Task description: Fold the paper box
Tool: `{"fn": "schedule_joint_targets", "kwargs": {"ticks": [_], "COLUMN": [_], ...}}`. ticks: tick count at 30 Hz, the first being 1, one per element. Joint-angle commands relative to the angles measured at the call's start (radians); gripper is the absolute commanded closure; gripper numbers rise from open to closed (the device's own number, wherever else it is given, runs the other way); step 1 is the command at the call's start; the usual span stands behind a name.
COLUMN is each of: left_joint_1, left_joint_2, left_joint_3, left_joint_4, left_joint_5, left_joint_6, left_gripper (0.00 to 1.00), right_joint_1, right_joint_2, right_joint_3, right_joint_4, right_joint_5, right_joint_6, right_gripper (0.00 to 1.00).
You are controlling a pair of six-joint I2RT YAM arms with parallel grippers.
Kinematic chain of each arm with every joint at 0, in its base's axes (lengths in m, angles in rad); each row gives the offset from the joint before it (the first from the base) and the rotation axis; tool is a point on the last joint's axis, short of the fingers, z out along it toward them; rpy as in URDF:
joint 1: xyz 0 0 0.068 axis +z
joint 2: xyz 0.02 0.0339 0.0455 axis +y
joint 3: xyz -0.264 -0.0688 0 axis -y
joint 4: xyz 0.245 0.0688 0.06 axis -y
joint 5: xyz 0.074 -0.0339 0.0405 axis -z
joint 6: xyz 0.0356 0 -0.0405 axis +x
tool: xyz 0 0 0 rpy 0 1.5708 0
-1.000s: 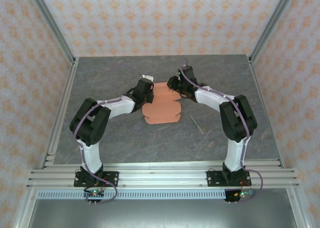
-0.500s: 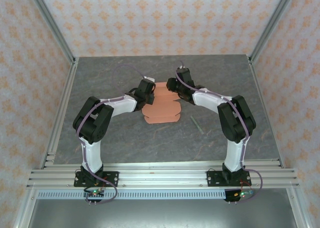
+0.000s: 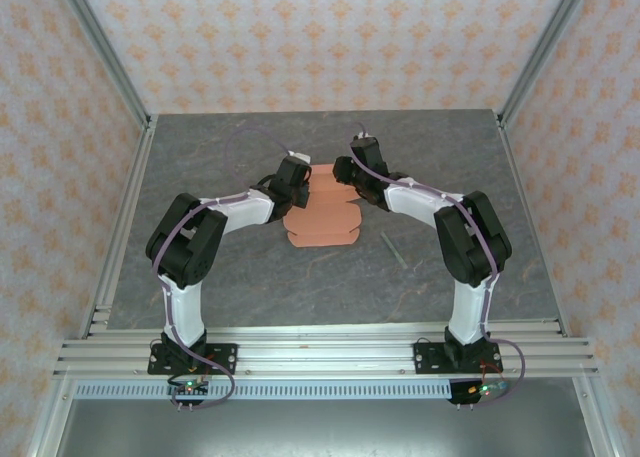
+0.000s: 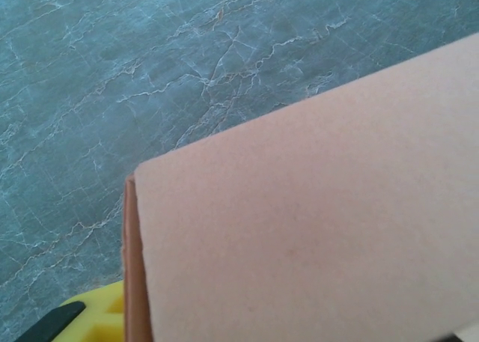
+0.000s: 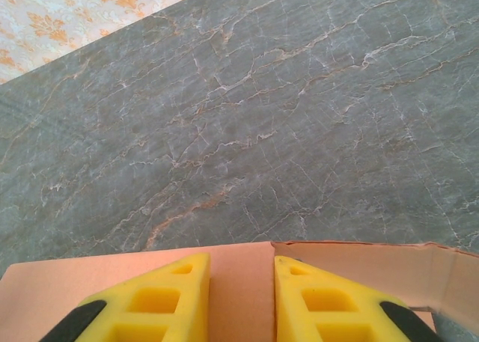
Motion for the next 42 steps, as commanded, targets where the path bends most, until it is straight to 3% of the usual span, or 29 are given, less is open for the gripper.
{"fn": "schedule_joint_targets", "kwargs": {"ticks": [1, 18, 24, 30, 42], "left_joint_1": [-0.007, -0.006, -0.006, -0.007, -0.006], "left_joint_2": [-0.009, 0.039, 0.036, 0.030, 0.031], "left_joint_3": [0.033, 0.060, 0.058, 0.044, 0.048], "left_joint_4": [0.061, 0.076, 0.074, 0.082, 0.074], "left_joint_5": [0.012, 0.007, -0.002, -0.006, -0.008], "left_joint_6": [0.014, 0.017, 0.028, 0.036, 0.014], "left_gripper": [0.67, 0.90, 0.99, 1.00, 1.00], "right_joint_1": [0.014, 0.014, 0.012, 0.006, -0.017], "right_joint_2": [0.018, 0.014, 0.001, -0.021, -0.068], "right_joint_3": [-0.008, 0.026, 0.052, 0.091, 0.131], "right_joint_4": [-0.078, -0.110, -0.134, -0.158, -0.255], "right_joint_5": [-0.004, -0.011, -0.011, -0.031, -0.022], "right_joint_6": [-0.019, -0.018, -0.004, 0.045, 0.072], "right_gripper": [0.76, 0.75, 0.64, 0.53, 0.41]}}
